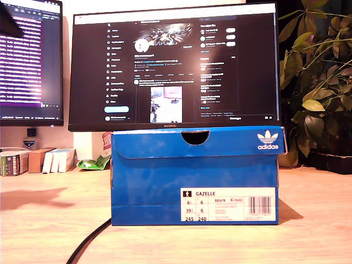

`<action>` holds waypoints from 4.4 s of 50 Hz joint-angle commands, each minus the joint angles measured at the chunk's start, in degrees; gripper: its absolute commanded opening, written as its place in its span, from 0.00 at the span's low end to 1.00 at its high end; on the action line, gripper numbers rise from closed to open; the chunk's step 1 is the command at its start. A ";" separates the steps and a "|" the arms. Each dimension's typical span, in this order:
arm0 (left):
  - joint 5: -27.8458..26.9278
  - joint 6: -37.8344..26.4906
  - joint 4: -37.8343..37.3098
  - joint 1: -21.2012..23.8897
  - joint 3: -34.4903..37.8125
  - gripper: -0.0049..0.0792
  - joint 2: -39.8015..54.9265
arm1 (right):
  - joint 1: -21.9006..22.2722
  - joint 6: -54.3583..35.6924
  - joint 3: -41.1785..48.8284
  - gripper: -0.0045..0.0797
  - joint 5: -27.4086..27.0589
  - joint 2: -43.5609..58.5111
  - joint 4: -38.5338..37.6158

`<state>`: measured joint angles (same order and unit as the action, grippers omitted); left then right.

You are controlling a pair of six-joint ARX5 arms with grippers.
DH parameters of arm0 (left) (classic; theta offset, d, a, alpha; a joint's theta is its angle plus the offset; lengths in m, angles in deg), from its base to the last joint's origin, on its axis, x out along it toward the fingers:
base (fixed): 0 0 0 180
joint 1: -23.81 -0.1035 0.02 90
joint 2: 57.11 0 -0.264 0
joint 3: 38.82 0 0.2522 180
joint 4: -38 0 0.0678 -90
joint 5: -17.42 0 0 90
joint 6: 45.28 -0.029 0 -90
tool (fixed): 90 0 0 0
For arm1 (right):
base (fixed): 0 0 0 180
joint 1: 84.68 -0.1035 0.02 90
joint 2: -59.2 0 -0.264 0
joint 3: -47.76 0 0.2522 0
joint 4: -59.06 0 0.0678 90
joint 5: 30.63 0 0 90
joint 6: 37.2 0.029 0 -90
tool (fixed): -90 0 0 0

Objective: Close the blue shoebox by pushing the lid with your left arm and holding the box in place with your right arm

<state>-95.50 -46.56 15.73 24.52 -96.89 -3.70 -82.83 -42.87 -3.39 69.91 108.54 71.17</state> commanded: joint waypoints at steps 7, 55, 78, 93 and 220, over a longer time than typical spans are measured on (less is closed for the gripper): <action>4.98 1.31 2.71 0.09 7.69 0.05 -6.97 | 0.15 0.07 6.27 0.04 0.48 -5.46 -1.11; 16.83 2.21 -9.68 0.04 16.72 0.05 -32.70 | 0.09 4.50 11.85 0.04 1.20 -17.16 7.26; 17.64 0.79 -7.98 0.04 25.31 0.05 -46.69 | 0.15 1.16 19.87 0.04 0.66 -28.37 1.86; 19.34 0.76 -7.87 0.04 31.23 0.05 -54.03 | 0.17 1.18 27.74 0.04 0.59 -33.18 -4.22; 25.24 2.78 -3.61 0.63 45.48 0.05 -54.05 | 0.44 2.84 37.13 0.04 -4.76 -49.48 9.64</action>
<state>-70.32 -43.89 12.34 24.94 -53.31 -57.29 -82.13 -40.08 33.64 64.95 59.71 81.88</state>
